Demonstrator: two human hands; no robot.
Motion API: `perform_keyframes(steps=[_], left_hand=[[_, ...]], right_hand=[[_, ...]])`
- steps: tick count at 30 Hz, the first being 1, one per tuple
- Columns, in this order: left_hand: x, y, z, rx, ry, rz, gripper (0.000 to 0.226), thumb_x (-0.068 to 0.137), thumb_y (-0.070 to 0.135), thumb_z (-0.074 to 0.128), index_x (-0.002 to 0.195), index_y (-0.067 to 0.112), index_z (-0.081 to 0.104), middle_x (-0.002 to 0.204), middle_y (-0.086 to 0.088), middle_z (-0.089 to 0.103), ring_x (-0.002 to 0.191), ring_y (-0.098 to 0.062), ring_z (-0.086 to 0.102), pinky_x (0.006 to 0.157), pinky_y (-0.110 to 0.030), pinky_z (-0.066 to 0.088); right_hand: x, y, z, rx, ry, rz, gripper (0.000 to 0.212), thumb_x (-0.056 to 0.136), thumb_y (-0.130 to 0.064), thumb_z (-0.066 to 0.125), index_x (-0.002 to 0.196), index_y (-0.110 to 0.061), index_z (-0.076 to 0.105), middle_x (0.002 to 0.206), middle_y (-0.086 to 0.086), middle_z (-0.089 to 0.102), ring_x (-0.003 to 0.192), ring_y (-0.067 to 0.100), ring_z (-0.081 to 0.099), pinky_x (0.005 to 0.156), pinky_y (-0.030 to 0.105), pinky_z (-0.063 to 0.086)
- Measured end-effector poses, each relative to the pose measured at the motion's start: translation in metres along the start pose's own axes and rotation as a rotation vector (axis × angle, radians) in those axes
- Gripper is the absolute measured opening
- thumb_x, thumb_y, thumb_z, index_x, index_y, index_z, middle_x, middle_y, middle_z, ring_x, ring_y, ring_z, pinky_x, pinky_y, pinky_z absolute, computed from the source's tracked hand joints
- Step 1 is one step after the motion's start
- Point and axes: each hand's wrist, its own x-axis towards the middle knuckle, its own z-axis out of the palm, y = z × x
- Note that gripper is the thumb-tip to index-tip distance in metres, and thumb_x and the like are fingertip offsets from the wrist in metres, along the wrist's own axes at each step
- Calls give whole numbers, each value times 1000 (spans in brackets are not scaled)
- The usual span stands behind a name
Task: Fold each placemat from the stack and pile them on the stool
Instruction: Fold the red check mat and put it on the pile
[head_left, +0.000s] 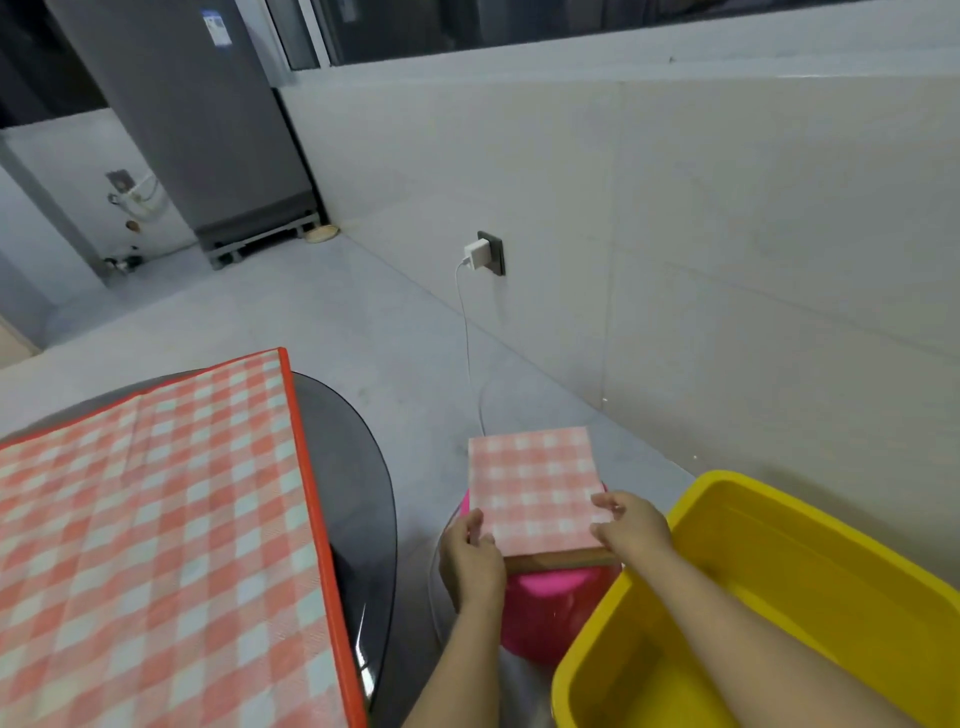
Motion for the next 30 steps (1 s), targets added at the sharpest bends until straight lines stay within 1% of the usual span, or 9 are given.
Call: perform_keyframes(steps=[6, 10, 13, 18, 20, 22, 23, 26, 30], left_hand=[[-1, -6, 2, 49, -27, 4, 36, 89, 0, 56, 124, 7, 59, 126, -8, 61, 115, -23, 57, 96, -28, 43], [3, -18, 3, 131, -39, 34, 37, 86, 7, 63, 123, 13, 62, 126, -8, 58, 119, -25, 52, 99, -31, 43], [6, -26, 4, 169, -40, 20, 36, 88, 13, 62, 124, 19, 62, 126, -9, 56, 121, -26, 48, 102, -36, 42], [-2, -24, 4, 241, -51, -16, 39, 94, 24, 56, 132, 27, 54, 137, -6, 46, 127, -23, 36, 104, -34, 34], [-10, -20, 5, 292, -55, 7, 40, 93, 28, 56, 133, 25, 53, 143, -7, 38, 132, -26, 32, 107, -37, 31], [-21, -11, 7, 246, -32, 13, 42, 93, 30, 54, 134, 23, 49, 146, -8, 36, 132, -28, 35, 110, -41, 31], [-27, -5, 7, 245, -32, 21, 43, 94, 33, 52, 136, 24, 46, 149, -6, 34, 133, -27, 35, 111, -41, 30], [-50, 29, 3, 277, -43, 150, 43, 98, 36, 41, 140, 27, 43, 155, 0, 22, 142, -21, 20, 114, -38, 18], [-75, 79, -22, 111, -69, 314, 40, 100, 25, 38, 139, 19, 45, 154, -3, 27, 142, -19, 22, 113, -34, 19]], right_hand=[[-4, 5, 6, -76, 14, -46, 43, 84, -5, 65, 126, -12, 58, 130, 7, 57, 119, 22, 53, 96, 24, 39], [-6, 12, 12, -147, 48, -46, 43, 87, -12, 63, 129, -18, 57, 125, 15, 50, 108, 28, 56, 94, 27, 41], [-4, 14, 17, -176, 42, -26, 41, 90, -13, 58, 131, -21, 54, 128, 16, 45, 110, 31, 55, 96, 29, 41], [-7, 13, 20, -237, 36, 1, 42, 94, -20, 51, 136, -26, 48, 129, 15, 40, 114, 32, 51, 98, 31, 41], [-15, 12, 21, -267, 20, -1, 46, 95, -28, 49, 140, -29, 41, 128, 15, 40, 118, 32, 47, 102, 31, 37], [-25, 9, 22, -292, 63, -20, 49, 96, -33, 46, 143, -31, 35, 127, 15, 40, 121, 32, 41, 106, 32, 32], [-31, 5, 19, -305, 103, -38, 50, 96, -34, 45, 144, -32, 33, 127, 14, 41, 122, 32, 38, 106, 32, 30], [-49, -22, 7, -250, 221, -144, 48, 95, -29, 46, 142, -30, 36, 125, 14, 45, 121, 31, 36, 104, 33, 30], [-86, -74, -11, -58, 257, -350, 43, 95, -19, 46, 137, -25, 45, 121, 13, 47, 123, 29, 36, 102, 30, 30]])
